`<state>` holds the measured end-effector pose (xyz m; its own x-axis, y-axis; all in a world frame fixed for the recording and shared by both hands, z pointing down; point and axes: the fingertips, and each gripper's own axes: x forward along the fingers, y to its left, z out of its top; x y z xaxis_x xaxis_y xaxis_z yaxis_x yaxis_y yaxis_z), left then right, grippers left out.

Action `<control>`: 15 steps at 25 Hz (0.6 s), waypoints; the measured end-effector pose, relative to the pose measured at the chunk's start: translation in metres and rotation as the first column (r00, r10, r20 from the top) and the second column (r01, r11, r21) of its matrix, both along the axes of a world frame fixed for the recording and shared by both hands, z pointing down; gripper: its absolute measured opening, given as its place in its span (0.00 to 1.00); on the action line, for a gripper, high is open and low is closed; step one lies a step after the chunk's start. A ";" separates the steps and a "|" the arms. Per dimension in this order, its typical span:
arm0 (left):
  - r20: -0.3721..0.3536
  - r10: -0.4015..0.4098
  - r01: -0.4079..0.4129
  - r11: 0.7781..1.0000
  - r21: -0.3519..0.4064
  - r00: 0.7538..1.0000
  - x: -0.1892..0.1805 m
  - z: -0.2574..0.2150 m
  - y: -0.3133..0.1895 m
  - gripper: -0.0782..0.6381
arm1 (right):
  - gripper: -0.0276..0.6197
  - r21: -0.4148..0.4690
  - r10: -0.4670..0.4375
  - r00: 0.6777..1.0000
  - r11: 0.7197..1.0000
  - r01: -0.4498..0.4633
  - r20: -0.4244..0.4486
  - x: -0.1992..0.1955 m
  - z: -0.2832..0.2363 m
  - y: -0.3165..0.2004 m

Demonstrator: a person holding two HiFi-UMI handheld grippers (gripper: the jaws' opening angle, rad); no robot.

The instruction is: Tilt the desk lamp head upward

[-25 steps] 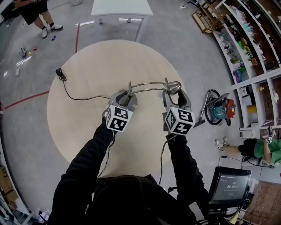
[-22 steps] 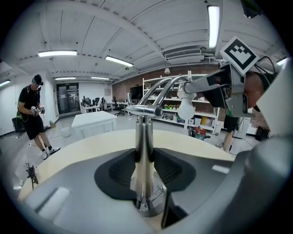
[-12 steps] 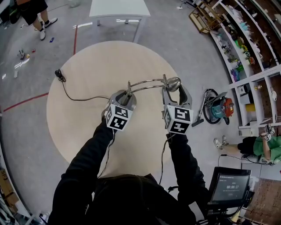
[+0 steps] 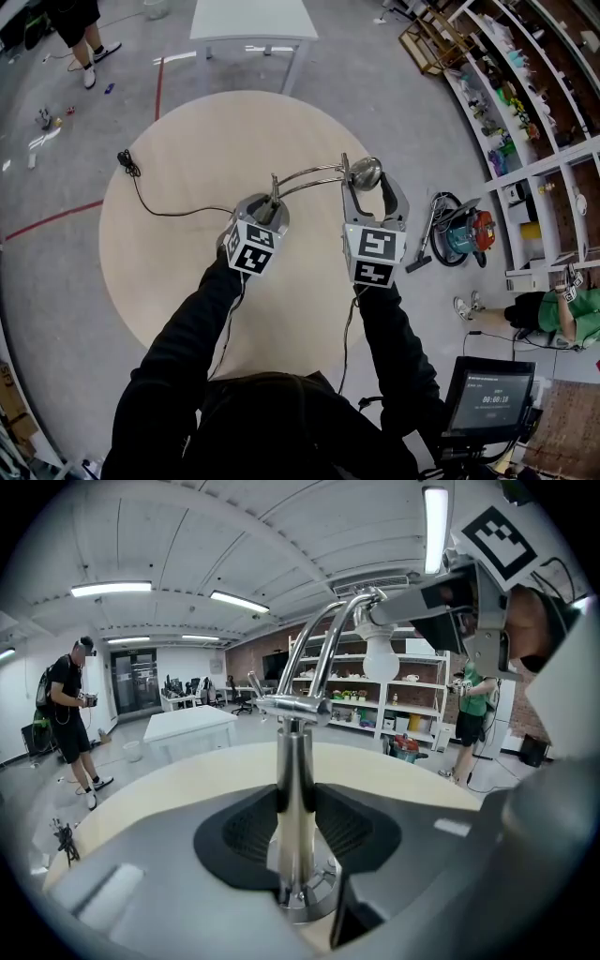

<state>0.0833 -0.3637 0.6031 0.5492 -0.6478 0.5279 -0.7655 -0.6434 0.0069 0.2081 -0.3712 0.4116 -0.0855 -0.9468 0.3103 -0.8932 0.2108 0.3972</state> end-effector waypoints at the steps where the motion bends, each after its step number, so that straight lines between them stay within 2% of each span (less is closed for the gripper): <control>1: 0.001 0.000 0.000 1.000 0.000 1.000 0.001 0.001 0.000 0.29 | 0.49 0.005 -0.006 1.000 1.000 0.006 -0.013 -0.001 -0.002 0.000; 6: -0.004 0.001 -0.001 1.000 -0.005 1.000 0.005 0.005 -0.001 0.29 | 0.49 0.029 -0.034 0.996 0.999 0.037 -0.083 -0.008 -0.009 0.001; 11: -0.068 0.015 -0.018 0.999 -0.044 0.998 0.008 0.003 -0.002 0.32 | 0.49 0.040 -0.052 0.987 0.997 0.059 -0.149 -0.013 -0.017 -0.003; 15: -0.100 -0.021 0.021 1.000 -0.002 0.995 0.003 -0.006 -0.002 0.33 | 0.49 0.031 -0.057 0.985 0.998 0.063 -0.164 -0.013 -0.014 -0.007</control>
